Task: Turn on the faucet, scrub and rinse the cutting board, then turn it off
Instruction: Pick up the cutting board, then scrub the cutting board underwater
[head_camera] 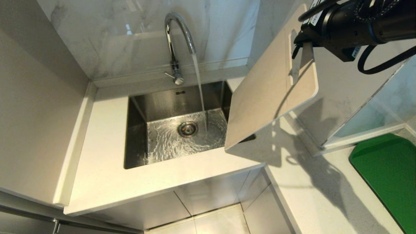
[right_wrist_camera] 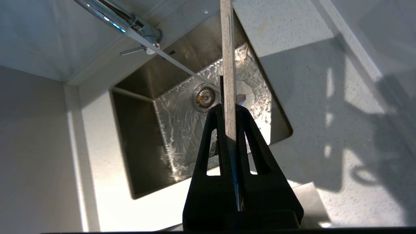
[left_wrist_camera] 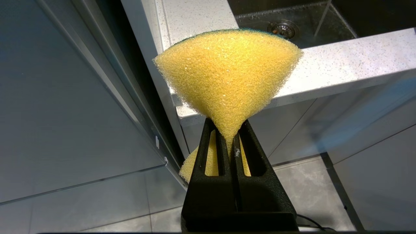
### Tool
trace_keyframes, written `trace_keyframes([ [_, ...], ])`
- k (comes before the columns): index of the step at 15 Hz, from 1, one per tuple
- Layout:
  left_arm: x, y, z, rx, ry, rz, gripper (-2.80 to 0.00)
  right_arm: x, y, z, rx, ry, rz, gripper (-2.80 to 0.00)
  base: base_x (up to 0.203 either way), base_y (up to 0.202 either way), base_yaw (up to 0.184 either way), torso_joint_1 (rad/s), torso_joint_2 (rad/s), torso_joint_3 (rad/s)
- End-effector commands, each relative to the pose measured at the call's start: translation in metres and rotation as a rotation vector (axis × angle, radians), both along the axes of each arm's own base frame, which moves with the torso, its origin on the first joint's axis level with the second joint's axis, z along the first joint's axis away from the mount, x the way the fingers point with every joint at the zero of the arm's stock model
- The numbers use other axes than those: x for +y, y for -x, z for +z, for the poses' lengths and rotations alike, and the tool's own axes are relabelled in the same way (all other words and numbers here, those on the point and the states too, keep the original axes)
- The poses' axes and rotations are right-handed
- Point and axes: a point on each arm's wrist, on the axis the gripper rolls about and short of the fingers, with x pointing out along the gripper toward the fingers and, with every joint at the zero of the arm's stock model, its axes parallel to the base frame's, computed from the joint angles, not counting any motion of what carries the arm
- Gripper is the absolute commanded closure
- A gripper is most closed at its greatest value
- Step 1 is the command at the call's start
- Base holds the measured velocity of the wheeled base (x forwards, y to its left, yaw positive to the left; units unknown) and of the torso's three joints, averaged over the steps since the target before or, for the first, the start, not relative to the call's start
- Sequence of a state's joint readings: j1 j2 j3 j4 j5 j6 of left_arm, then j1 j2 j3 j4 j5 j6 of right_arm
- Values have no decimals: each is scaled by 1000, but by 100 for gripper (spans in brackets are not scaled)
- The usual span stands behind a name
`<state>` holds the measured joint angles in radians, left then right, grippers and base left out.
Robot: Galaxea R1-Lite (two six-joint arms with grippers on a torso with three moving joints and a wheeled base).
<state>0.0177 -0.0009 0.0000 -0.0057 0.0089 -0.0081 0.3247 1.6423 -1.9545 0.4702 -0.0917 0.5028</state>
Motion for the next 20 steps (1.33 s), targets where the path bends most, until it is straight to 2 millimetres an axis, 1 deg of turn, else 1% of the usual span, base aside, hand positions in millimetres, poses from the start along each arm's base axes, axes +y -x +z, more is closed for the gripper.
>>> trace_keyframes([
  [1, 0, 0, 0, -4, 0, 1, 0, -5, 16, 6, 0, -21, -9, 0, 0, 0, 0, 0, 0, 0],
  [5, 0, 0, 0, -4, 1, 1, 0, -10, 29, 11, 2, -30, -14, 0, 0, 0, 0, 0, 0, 0],
  [20, 0, 0, 0, -4, 1, 1, 0, -10, 29, 12, -11, -29, -19, 0, 0, 0, 0, 0, 0, 0],
])
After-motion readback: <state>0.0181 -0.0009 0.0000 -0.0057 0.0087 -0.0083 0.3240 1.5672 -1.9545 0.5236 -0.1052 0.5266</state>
